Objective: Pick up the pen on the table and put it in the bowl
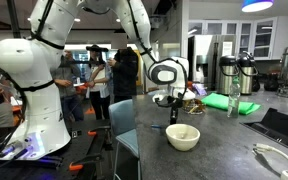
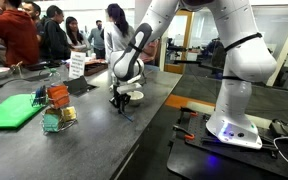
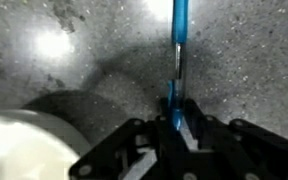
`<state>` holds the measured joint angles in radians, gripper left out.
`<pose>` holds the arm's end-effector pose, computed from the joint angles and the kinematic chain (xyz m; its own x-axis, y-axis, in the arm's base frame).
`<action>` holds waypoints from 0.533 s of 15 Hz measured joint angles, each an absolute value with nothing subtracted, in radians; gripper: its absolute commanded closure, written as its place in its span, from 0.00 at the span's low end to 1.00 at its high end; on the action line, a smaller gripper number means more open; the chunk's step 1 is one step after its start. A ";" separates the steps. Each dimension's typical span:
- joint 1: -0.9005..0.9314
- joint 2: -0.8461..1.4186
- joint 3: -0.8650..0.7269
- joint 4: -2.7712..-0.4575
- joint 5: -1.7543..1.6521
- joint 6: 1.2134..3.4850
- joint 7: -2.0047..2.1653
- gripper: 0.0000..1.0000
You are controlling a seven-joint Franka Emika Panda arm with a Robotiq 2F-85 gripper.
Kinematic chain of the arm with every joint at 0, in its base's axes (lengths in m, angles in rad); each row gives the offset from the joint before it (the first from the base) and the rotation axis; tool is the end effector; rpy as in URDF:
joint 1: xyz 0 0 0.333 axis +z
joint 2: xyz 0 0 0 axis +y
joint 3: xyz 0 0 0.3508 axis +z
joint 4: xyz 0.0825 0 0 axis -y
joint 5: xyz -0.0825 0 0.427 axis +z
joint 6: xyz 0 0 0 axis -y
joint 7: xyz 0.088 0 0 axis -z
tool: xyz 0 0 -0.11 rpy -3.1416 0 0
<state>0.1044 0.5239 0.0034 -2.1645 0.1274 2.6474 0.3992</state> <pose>0.5882 0.0605 0.1341 0.9176 -0.3924 -0.0631 -0.3950 -0.9180 -0.0356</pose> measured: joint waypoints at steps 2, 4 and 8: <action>0.106 0.523 0.003 -2.164 0.126 2.646 0.398 0.96; 0.114 0.522 0.003 -2.164 0.120 2.643 0.397 0.96; 0.133 0.499 0.003 -2.163 0.097 2.544 0.391 0.96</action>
